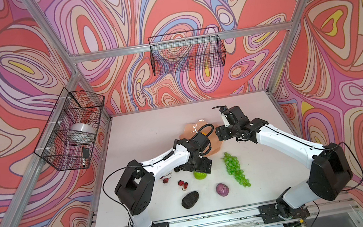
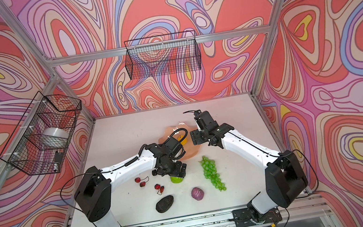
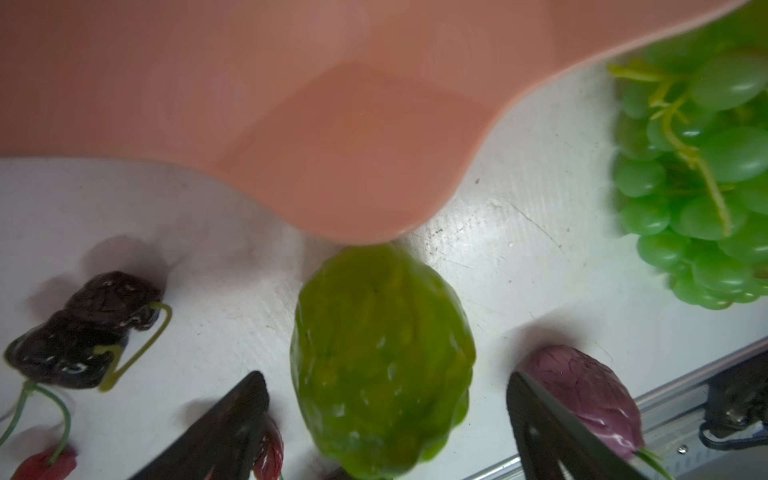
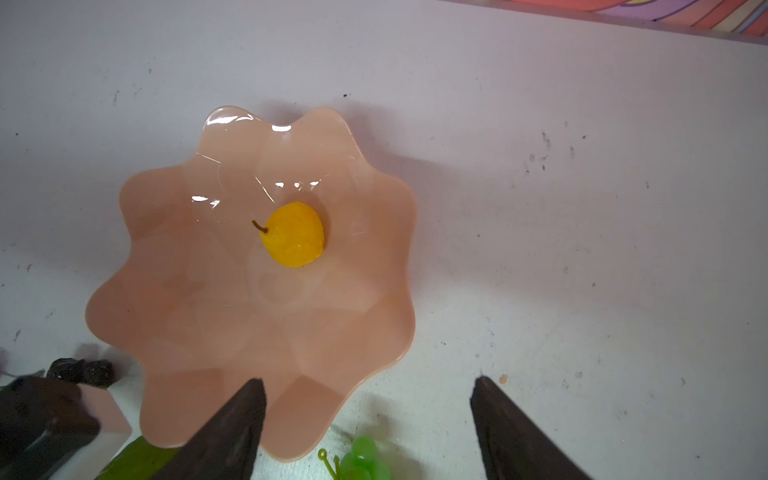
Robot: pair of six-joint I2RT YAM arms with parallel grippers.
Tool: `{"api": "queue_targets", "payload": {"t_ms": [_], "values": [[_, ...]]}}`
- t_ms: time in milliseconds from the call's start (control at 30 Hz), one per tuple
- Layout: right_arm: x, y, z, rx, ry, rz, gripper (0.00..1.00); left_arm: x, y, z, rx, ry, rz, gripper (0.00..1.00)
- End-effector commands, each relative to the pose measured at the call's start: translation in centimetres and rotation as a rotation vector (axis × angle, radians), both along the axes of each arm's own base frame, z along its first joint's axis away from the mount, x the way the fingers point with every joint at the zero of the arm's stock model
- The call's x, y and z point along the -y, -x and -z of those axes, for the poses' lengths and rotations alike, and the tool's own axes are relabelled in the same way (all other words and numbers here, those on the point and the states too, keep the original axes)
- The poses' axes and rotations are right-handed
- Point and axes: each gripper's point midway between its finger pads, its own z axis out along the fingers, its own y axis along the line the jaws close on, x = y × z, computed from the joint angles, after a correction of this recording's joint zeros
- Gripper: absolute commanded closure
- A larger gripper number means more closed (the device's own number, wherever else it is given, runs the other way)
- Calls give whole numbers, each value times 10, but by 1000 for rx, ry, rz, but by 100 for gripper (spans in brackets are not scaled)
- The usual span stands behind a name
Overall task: Place and organize the fake fruits in the fruit bowl
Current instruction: 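Lower the left gripper and grasp the green bumpy fruit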
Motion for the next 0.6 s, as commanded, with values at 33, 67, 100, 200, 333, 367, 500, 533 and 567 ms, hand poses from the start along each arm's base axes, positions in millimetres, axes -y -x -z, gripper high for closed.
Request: {"api": "queue_targets", "payload": {"t_ms": [33,67,100,200,333,367,500,533,567], "values": [[11,1,-1,33,13,43,19,-5,1,10,-34,-57,12,11],[12,2,0,32,12,44,19,-6,1,12,-35,-68,14,12],[12,3,2,30,11,46,19,-6,2,15,-41,-74,17,12],[11,4,7,20,5,47,19,-6,4,23,-59,-75,20,16],[10,3,11,11,6,45,19,-4,6,26,-73,-64,17,25],[10,2,9,15,4,46,19,-4,7,26,-75,-67,16,27],[10,1,7,27,1,49,19,-5,9,23,-78,-65,15,38],[10,0,6,31,-1,49,19,-4,9,21,-79,-58,17,40],[9,0,6,30,-1,48,19,-4,10,20,-80,-55,16,42]]}}
